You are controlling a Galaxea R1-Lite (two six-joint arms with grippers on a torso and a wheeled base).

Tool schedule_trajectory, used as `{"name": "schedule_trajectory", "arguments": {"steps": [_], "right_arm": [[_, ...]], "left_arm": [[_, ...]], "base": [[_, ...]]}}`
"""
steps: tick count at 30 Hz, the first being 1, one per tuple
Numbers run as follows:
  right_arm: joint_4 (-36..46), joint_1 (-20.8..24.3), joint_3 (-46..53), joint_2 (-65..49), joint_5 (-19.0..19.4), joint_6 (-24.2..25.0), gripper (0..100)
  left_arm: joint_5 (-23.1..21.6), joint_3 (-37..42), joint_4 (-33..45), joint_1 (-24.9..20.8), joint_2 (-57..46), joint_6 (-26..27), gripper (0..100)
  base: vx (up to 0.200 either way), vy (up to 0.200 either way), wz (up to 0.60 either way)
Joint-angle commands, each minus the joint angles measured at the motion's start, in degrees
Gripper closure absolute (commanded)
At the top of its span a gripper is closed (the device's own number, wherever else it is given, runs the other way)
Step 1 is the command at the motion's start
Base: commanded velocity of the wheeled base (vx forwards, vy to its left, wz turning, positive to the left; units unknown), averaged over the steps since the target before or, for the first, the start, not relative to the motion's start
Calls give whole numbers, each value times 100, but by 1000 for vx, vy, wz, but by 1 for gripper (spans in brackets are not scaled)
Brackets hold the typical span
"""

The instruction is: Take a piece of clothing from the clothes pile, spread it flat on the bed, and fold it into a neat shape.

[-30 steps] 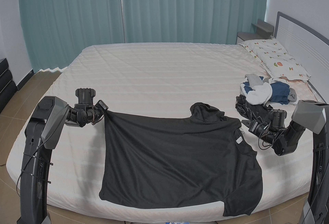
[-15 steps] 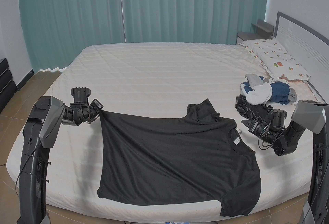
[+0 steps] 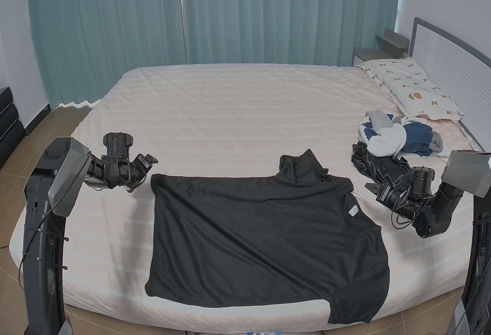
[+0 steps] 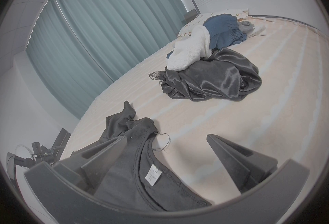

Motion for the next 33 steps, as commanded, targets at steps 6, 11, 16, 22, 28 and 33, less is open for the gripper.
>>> {"name": "schedule_trajectory", "arguments": {"steps": [6,11,16,22,28,33], "right_arm": [[-488,-381,1734,-1105,507,-14,0],[-488,-337,2613,-1483,525,-32,0],[-585,-337,3281,-1659,700,3,0],[-1191,-425,3852,-1527,1034,21,0],[-1587,-504,4081,-1263,1201,30,0],[-1991,-504,4151,-876,1237,153,0]], "left_arm": [[-839,2908,-388,-63,-2099,-21,0],[-953,4595,-1302,-353,-2775,-144,0],[-927,5993,-2216,-687,-3338,-513,0],[-927,7074,-2972,-828,-3408,-530,0],[-891,7469,-3649,-828,-3136,-460,0],[-575,7584,-4027,-1065,-2740,-434,0]], "base": [[0,0,0],[-80,0,0],[-200,0,0],[-200,0,0],[-67,0,0],[0,0,0]]}}
